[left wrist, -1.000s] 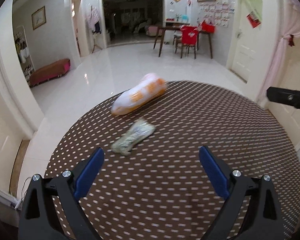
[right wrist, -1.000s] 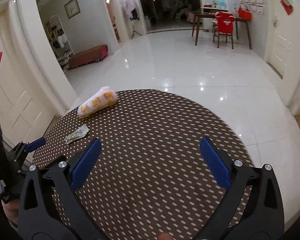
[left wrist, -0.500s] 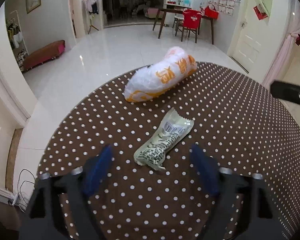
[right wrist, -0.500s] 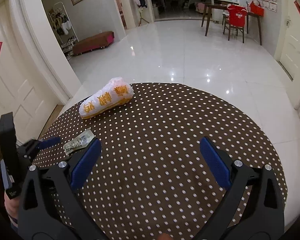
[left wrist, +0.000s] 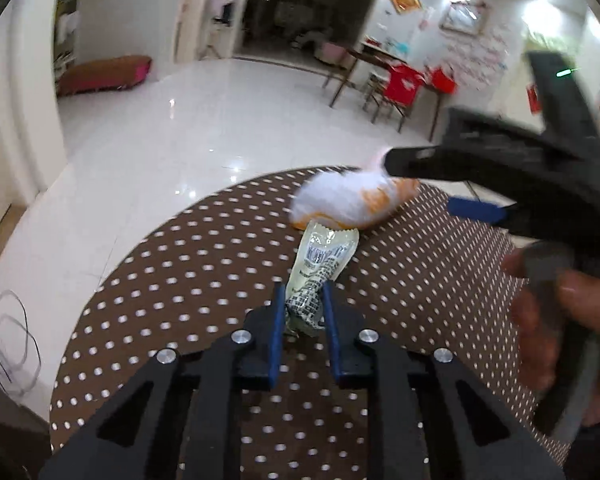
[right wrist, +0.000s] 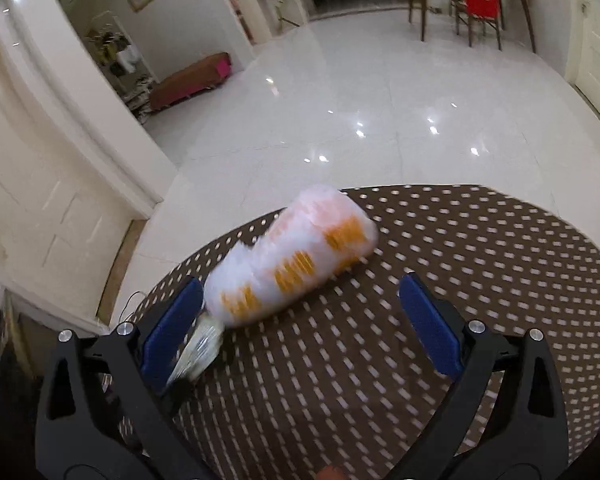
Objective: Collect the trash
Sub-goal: 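Grasp the foil wrapper with the left tool while the right tool grasps the white bag, then carry the foil wrapper and white bag over the blue bin and release both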
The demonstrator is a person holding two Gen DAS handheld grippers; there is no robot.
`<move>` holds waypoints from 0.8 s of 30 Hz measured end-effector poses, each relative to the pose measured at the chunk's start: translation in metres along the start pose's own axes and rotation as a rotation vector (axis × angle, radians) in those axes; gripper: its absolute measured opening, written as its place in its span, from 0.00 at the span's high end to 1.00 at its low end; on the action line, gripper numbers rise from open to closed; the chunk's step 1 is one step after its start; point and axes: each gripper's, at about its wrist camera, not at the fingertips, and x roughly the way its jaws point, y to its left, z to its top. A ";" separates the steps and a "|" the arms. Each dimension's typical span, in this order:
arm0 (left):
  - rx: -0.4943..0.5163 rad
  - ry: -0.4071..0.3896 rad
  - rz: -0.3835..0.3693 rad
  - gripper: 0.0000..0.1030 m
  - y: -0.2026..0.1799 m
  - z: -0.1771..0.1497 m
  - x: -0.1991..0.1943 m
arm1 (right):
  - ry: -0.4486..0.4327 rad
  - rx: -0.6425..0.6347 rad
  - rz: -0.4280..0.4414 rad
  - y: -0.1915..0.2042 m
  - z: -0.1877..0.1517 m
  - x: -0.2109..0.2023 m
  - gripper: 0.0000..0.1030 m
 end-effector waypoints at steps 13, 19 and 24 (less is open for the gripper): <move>-0.007 -0.044 -0.009 0.83 0.008 -0.015 -0.009 | -0.047 0.006 0.007 -0.016 -0.028 -0.025 0.47; 0.022 -0.070 -0.044 0.83 -0.008 -0.026 -0.024 | -0.117 -0.006 0.018 -0.052 -0.057 -0.093 0.47; 0.070 -0.077 -0.064 0.83 -0.045 -0.043 -0.042 | -0.181 -0.034 -0.001 -0.086 -0.082 -0.152 0.47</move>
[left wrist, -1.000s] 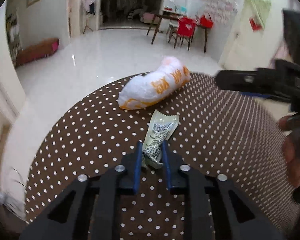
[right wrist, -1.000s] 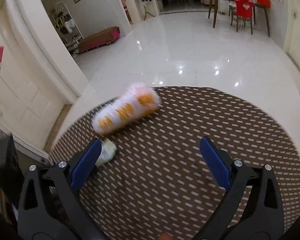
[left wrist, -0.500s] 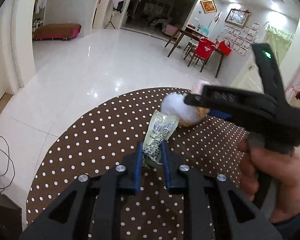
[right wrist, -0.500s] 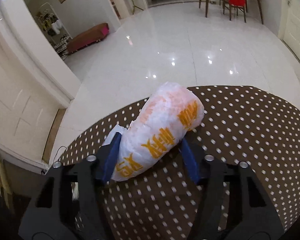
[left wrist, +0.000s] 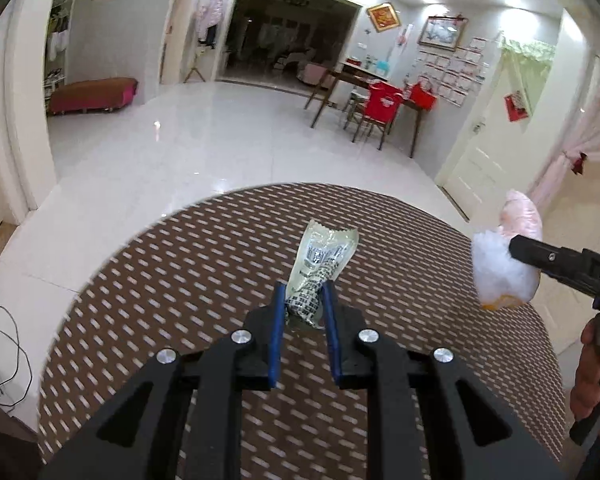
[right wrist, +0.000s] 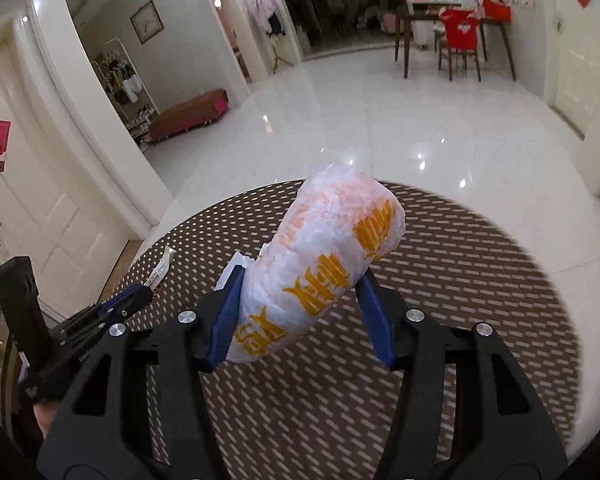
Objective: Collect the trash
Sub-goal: 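Carry the foil wrapper and white bag over the blue bin and release both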
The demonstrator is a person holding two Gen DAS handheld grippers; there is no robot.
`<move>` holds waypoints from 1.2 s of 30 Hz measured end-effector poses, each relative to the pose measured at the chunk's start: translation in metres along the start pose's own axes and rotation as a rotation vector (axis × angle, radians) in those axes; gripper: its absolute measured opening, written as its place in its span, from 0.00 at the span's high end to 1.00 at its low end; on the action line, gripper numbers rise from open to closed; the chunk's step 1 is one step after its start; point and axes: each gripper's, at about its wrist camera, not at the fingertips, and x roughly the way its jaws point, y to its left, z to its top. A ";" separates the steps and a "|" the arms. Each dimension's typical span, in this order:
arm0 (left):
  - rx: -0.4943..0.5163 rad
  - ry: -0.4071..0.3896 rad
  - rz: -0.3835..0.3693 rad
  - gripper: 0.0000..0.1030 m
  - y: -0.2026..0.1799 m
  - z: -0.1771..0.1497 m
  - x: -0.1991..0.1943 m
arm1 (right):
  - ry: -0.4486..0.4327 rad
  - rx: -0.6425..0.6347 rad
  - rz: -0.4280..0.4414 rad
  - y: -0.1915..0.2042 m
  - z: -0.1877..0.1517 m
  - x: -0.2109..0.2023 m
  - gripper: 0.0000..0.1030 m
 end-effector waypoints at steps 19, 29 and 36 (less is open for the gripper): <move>0.241 0.002 -0.196 0.83 -0.245 -0.056 -0.035 | -0.172 0.146 -0.150 -0.175 -0.074 -0.181 0.46; 0.293 0.068 -0.344 0.83 -0.363 -0.101 -0.026 | -0.215 0.284 -0.290 -0.267 -0.124 -0.251 0.46; 0.336 0.197 -0.399 0.83 -0.418 -0.150 0.011 | -0.137 0.394 -0.352 -0.325 -0.165 -0.241 0.45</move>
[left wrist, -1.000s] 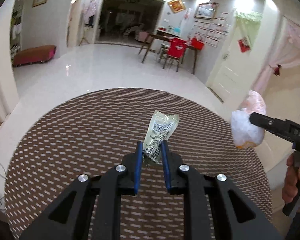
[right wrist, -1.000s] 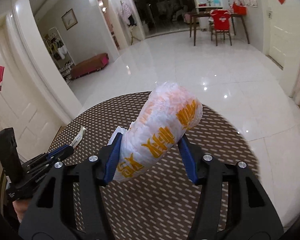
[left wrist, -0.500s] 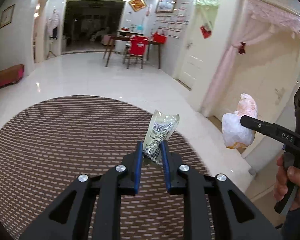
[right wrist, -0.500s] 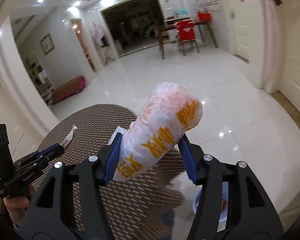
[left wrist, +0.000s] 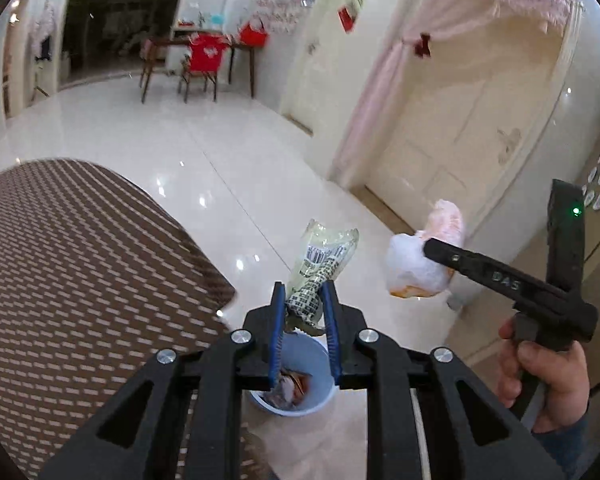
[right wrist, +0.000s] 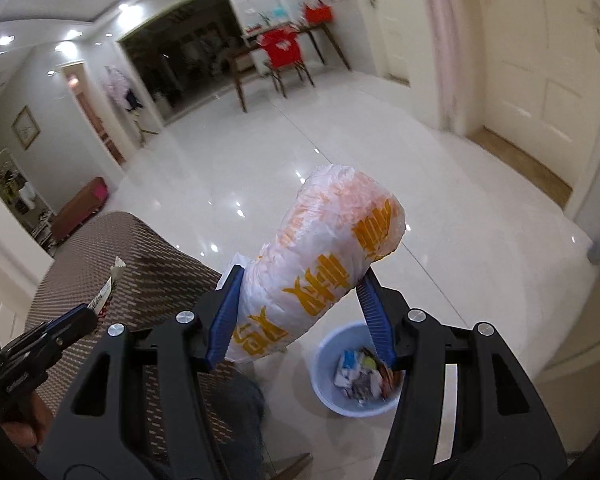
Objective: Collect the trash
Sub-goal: 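Carry the foil wrapper and white bag over the blue bin and release both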
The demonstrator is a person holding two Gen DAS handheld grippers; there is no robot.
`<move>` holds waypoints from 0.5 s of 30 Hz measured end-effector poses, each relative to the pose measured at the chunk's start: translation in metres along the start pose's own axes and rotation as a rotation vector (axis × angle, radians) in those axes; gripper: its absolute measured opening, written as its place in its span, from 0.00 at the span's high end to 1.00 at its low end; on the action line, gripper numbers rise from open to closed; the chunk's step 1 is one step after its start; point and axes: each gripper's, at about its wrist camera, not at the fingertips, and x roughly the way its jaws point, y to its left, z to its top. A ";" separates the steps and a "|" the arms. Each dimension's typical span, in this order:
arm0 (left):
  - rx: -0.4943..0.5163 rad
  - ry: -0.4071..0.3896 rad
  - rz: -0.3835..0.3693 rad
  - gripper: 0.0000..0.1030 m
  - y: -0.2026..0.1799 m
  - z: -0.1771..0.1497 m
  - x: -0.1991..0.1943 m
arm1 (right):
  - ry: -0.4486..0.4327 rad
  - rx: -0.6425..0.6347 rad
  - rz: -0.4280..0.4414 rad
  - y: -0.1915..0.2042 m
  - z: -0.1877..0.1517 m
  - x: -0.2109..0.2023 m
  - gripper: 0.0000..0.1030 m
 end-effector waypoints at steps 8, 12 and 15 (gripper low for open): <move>0.012 0.180 0.027 0.83 -0.021 -0.020 0.087 | 0.136 0.102 -0.037 -0.054 -0.021 0.053 0.45; 0.026 0.252 0.044 0.82 -0.026 -0.029 0.123 | 0.194 0.138 -0.041 -0.077 -0.032 0.074 0.45; 0.030 0.287 0.053 0.82 -0.029 -0.031 0.145 | 0.227 0.162 -0.036 -0.087 -0.037 0.089 0.44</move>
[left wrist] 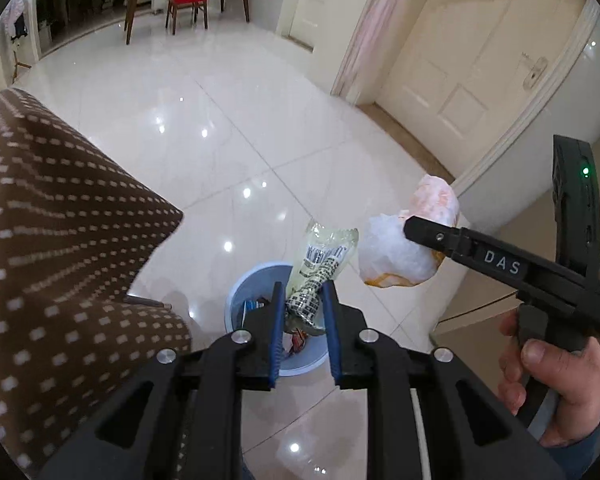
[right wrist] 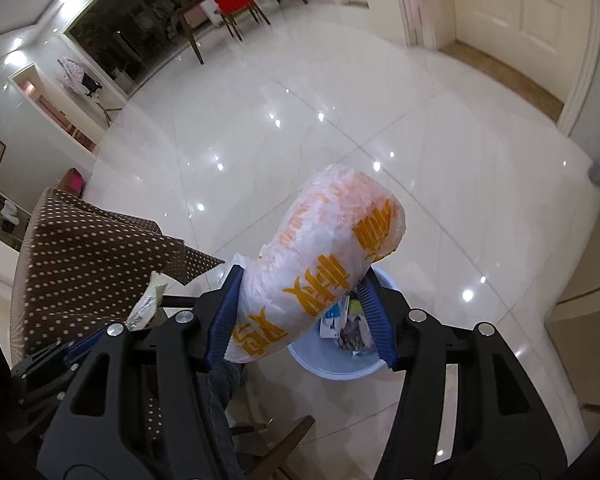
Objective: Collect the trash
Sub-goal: 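Carry the foil wrapper and white bag over the blue bin and release both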
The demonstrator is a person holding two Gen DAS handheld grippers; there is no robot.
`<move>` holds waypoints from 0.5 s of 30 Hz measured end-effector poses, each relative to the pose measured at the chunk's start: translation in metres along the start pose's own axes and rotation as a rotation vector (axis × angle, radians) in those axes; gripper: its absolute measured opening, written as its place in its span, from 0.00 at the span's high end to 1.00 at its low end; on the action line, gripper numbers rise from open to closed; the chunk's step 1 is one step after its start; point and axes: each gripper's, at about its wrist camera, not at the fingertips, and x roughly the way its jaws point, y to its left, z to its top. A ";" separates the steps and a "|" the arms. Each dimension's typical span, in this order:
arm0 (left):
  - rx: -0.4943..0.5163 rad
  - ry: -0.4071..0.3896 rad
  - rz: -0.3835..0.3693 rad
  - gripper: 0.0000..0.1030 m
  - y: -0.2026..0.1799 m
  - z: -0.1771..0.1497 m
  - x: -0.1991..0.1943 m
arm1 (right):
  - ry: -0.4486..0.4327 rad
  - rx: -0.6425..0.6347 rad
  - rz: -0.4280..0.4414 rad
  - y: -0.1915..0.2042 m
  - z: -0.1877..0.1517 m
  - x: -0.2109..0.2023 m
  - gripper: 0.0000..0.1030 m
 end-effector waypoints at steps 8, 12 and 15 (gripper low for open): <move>0.007 0.040 0.073 0.14 -0.006 0.016 0.032 | 0.090 0.079 0.047 -0.024 -0.008 0.040 0.12; 0.010 0.034 0.112 0.12 -0.002 0.018 0.024 | 0.075 0.108 0.045 -0.034 -0.011 0.036 0.06; 0.011 0.012 0.129 0.12 -0.004 0.019 0.012 | 0.049 0.120 0.024 -0.043 -0.011 0.027 0.06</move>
